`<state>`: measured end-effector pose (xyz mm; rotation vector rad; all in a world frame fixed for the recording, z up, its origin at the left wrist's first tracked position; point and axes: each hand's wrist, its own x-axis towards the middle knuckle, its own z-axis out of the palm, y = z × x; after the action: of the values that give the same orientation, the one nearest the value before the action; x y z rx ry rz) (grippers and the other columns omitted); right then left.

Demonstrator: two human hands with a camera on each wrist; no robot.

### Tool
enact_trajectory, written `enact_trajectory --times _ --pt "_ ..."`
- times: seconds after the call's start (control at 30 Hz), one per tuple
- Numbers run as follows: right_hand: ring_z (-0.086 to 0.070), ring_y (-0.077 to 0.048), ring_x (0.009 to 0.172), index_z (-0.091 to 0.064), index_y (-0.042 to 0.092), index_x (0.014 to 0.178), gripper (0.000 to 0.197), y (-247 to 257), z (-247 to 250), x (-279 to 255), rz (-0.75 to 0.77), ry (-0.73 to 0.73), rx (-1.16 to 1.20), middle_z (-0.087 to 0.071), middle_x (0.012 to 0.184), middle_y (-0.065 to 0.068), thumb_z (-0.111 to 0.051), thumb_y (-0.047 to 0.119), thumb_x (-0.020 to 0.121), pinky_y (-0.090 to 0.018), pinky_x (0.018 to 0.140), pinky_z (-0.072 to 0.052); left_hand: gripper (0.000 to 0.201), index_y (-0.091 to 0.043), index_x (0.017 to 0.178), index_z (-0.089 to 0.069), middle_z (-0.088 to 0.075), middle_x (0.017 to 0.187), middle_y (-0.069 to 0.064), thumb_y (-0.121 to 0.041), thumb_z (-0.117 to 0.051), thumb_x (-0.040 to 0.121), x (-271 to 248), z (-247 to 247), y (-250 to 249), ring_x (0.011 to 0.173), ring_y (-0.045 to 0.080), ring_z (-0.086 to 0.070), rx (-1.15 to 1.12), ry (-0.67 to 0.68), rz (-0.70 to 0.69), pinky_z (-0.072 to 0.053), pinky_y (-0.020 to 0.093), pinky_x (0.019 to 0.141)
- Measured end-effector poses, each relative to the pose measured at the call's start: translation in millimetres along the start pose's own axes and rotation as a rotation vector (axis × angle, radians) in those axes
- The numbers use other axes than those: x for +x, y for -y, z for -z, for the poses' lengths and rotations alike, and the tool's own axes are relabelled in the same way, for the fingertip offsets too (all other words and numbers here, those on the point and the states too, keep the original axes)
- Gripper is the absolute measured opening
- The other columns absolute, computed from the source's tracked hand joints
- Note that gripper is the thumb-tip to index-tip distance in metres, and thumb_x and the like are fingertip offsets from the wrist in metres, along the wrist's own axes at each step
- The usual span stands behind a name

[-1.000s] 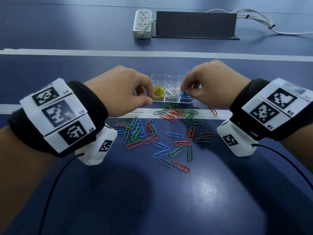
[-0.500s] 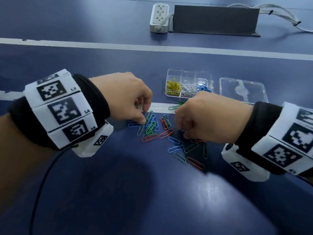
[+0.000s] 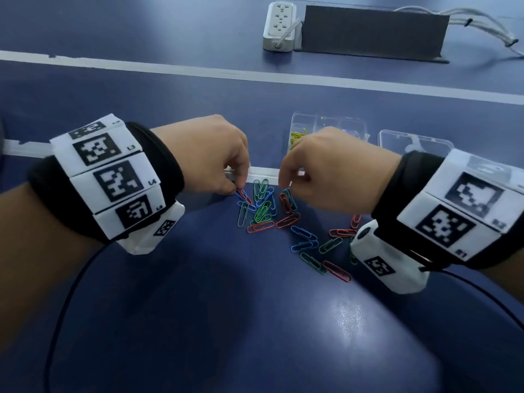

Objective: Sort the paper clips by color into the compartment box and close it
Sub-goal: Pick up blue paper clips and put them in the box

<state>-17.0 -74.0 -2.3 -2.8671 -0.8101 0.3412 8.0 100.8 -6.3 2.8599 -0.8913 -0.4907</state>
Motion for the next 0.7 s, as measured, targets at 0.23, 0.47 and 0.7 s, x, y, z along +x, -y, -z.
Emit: enact_trajectory --times 0.23,0.47,0.7 --pt "-0.048 -0.017 0.067 -0.072 0.024 0.089 0.025 -5 1 0 0.003 0.093 0.006 -0.055 0.065 0.006 -0.054 0.012 0.078 -0.023 0.069 -0.042 0.014 -0.023 0.079 -0.073 -0.069 0.078 -0.009 -0.016 -0.062 0.075 0 -3 -6 0.065 0.008 -0.053 0.021 -0.012 -0.012 -0.049 0.025 0.077" --pt "-0.044 -0.014 0.063 -0.072 0.026 0.090 0.021 -18 8 -2 -0.073 0.040 0.014 -0.044 0.056 0.017 -0.056 0.018 0.080 -0.022 0.062 -0.036 0.019 -0.029 0.083 -0.064 -0.058 0.050 -0.025 -0.013 -0.060 0.073 -8 -1 -4 0.060 -0.015 -0.051 -0.130 -0.060 0.034 -0.039 0.010 0.060" --pt "-0.055 -0.023 0.075 -0.074 0.018 0.086 0.015 -6 -2 2 -0.047 0.115 -0.007 -0.067 0.077 -0.002 -0.068 0.029 0.076 -0.027 0.069 -0.047 0.026 -0.030 0.096 -0.067 -0.065 0.063 -0.013 -0.014 -0.062 0.076 -13 -2 -3 0.063 -0.002 -0.057 -0.165 0.008 0.074 -0.048 0.021 0.072"
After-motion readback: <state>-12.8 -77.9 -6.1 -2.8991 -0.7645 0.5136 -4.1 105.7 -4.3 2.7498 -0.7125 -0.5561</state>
